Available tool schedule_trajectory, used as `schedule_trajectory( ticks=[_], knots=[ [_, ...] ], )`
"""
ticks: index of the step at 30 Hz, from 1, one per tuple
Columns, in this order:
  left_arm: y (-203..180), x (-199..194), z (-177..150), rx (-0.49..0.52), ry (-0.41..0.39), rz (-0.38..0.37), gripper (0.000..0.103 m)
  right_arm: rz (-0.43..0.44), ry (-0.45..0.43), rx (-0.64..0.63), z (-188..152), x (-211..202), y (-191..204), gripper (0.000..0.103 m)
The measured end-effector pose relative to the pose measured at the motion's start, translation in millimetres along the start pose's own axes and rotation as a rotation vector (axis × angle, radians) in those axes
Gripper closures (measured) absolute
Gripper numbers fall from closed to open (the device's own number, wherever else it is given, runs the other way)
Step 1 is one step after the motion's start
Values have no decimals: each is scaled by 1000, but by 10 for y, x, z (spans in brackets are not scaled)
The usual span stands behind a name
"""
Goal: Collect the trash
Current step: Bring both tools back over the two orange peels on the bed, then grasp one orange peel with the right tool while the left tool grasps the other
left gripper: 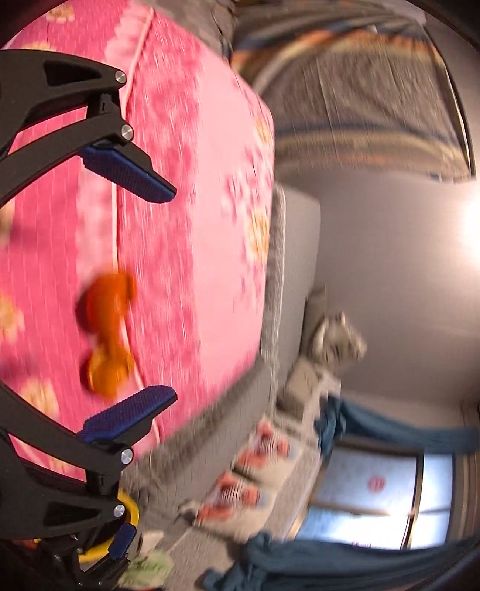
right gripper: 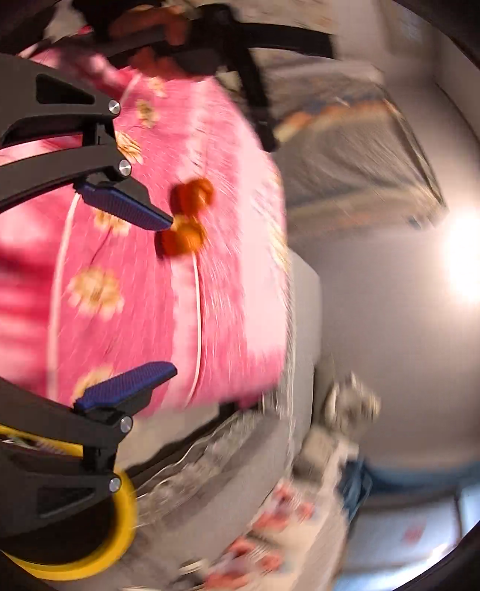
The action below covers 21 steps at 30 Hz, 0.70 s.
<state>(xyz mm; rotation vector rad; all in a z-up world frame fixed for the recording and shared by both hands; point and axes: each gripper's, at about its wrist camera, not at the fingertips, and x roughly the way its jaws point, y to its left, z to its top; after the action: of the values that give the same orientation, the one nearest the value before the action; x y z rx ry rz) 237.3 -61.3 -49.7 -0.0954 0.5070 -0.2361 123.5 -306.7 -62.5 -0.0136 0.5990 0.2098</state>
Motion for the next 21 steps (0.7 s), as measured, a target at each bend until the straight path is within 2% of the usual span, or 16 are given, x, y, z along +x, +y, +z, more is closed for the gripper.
schedule_trajectory(
  ticks=[5,9,16,19,21],
  knots=[
    [369,78,-57,-26,55,11,8,71,142,-59,216,610,275,40],
    [409,116,-126,-19,75,-30,8,57,228,-73,265,938,334,44],
    [305,238,-234,32,111,-95,8,83,317,-56,206,1322,405,47],
    [252,293,-275,58,136,-96,8,100,335,-36,204,1437,405,53],
    [234,348,-291,61,164,-102,8,118,337,-23,205,1476,403,63]
  ],
)
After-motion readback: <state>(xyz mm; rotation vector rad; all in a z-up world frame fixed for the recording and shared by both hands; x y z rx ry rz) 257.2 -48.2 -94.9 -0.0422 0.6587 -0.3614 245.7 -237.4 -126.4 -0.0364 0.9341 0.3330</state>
